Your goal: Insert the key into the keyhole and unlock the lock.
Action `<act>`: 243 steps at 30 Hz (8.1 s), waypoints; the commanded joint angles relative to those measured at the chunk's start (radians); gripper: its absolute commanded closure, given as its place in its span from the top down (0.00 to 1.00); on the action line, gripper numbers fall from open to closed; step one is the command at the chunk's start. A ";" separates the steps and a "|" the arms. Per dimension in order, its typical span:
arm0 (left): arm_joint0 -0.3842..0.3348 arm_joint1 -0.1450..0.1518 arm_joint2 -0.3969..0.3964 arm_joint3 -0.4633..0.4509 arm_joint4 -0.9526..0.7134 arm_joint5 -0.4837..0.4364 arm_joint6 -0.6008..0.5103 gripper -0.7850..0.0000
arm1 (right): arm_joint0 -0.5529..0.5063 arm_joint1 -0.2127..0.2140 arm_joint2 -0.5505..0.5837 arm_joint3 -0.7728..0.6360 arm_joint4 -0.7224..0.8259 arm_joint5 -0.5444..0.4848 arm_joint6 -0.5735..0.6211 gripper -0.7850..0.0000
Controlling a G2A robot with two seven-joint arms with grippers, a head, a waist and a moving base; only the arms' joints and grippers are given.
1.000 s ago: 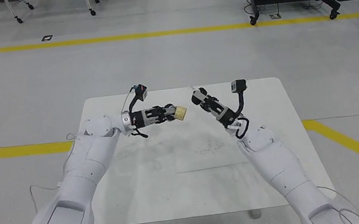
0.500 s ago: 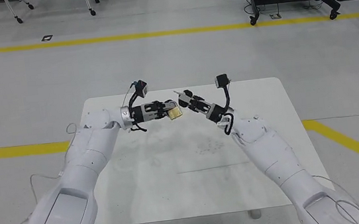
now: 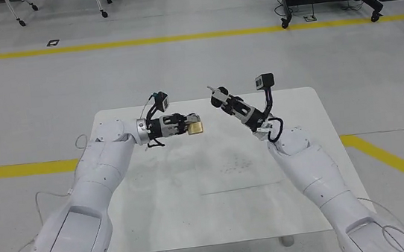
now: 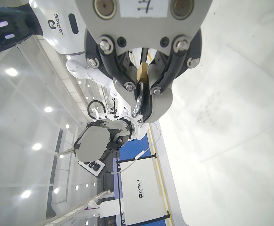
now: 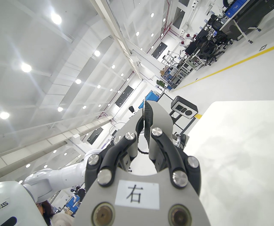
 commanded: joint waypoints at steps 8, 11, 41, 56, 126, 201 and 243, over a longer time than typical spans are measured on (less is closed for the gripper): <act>0.064 -0.012 0.002 -0.017 -0.023 0.230 0.146 0.00 | -0.019 0.008 0.009 -0.037 -0.030 0.068 0.023 0.00; 0.088 -0.029 -0.008 -0.016 -0.100 0.347 0.167 0.00 | -0.055 0.021 0.033 -0.096 -0.021 0.176 0.068 0.00; 0.085 -0.087 -0.016 0.048 -0.198 0.406 0.262 0.00 | -0.331 0.112 0.247 -0.626 -0.109 0.812 0.323 0.00; 0.176 -0.070 -0.039 -0.134 -0.130 0.448 0.576 0.00 | -0.215 0.068 0.040 -0.456 -0.074 0.971 0.076 0.00; 0.240 -0.049 -0.132 -0.264 -0.085 0.538 0.600 0.00 | -0.101 0.039 -0.065 -0.398 -0.151 1.114 -0.095 0.00; 0.340 -0.024 -0.221 -0.396 -0.049 0.326 0.559 0.00 | -0.051 0.023 0.012 -0.152 0.270 0.886 0.173 0.05; 0.352 -0.022 -0.221 -0.408 -0.035 0.253 0.524 0.00 | 0.088 -0.012 -0.011 0.228 0.707 1.194 0.467 0.00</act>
